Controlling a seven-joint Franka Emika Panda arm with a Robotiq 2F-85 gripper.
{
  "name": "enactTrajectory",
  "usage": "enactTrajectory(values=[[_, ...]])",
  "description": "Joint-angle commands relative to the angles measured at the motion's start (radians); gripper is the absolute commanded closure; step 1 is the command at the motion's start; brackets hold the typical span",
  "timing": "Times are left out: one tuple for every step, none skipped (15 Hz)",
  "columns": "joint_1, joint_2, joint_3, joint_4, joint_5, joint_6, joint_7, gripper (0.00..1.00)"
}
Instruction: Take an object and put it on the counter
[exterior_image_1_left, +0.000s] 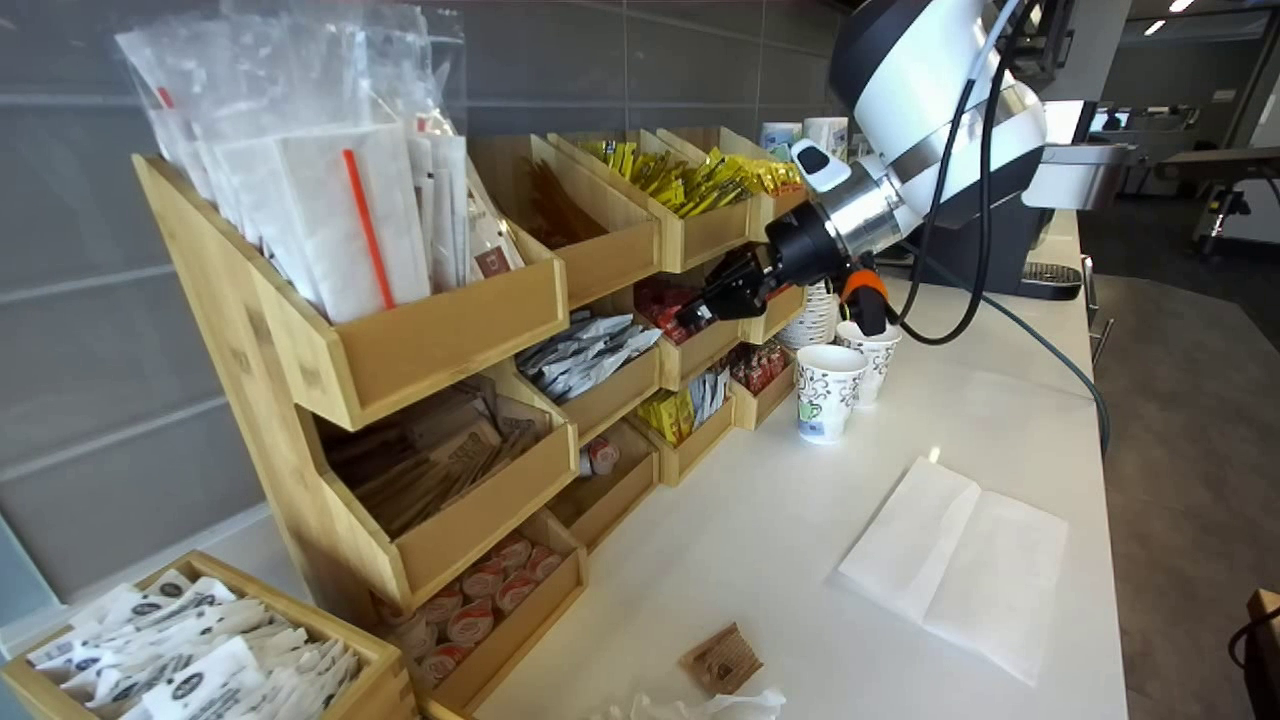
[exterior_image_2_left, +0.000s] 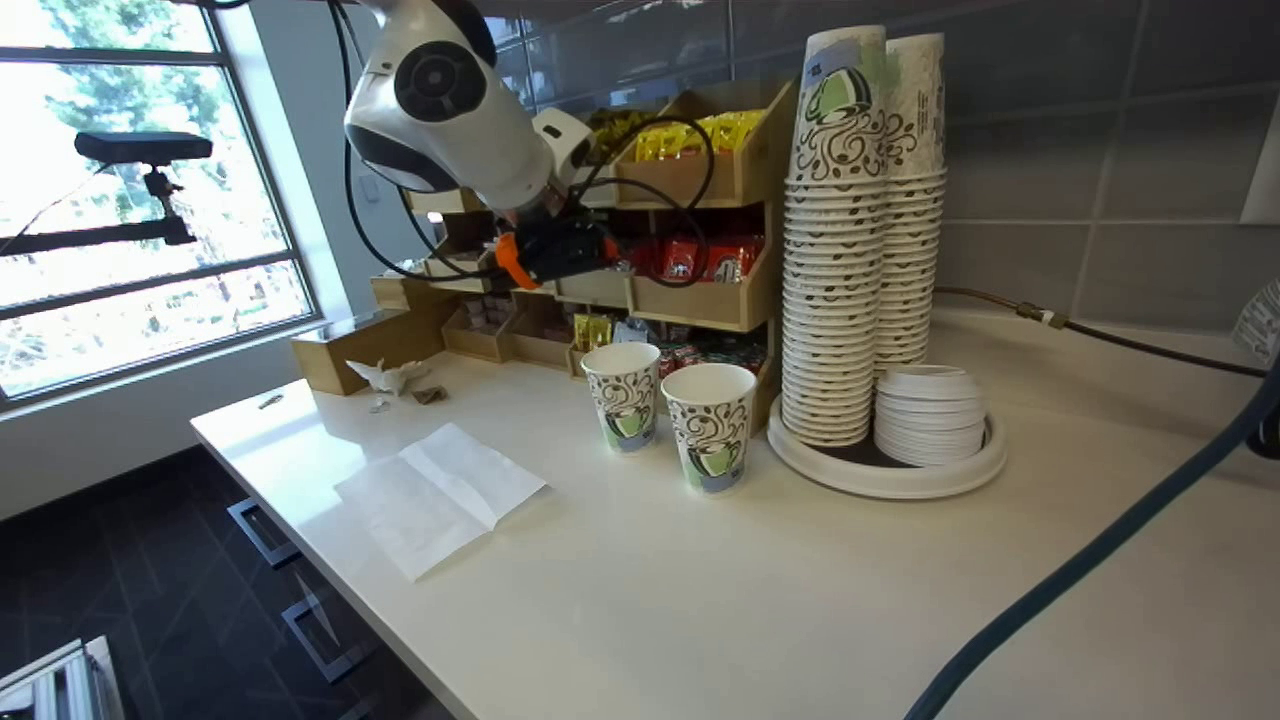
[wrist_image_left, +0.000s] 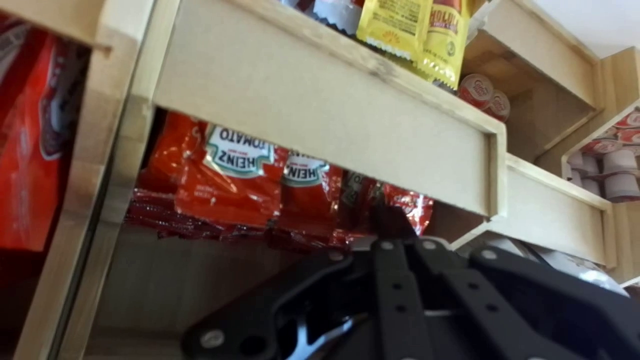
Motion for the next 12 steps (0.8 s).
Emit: enactTrajectory(values=[[-0.005, -0.056, -0.003, -0.024, 0.026, -0.016, -0.121, 1.0], [-0.005, -0.064, -0.003, -0.034, 0.027, -0.011, -0.146, 1.0], [-0.006, -0.076, -0.004, -0.045, 0.038, -0.017, -0.184, 1.0], [-0.006, -0.087, -0.004, -0.051, 0.051, -0.015, -0.218, 1.0], [-0.007, -0.098, -0.005, -0.055, 0.066, -0.02, -0.251, 1.0], [-0.006, -0.113, -0.005, -0.061, 0.087, -0.024, -0.288, 1.0], [-0.007, -0.127, -0.006, -0.068, 0.092, -0.036, -0.308, 1.0], [-0.007, -0.136, -0.007, -0.073, 0.103, -0.038, -0.329, 1.0], [-0.007, -0.143, -0.008, -0.078, 0.11, -0.041, -0.344, 1.0], [-0.007, -0.15, -0.009, -0.078, 0.115, -0.046, -0.356, 1.0], [-0.007, -0.155, -0.01, -0.083, 0.114, -0.046, -0.363, 1.0], [-0.007, -0.157, -0.011, -0.083, 0.117, -0.052, -0.373, 1.0]])
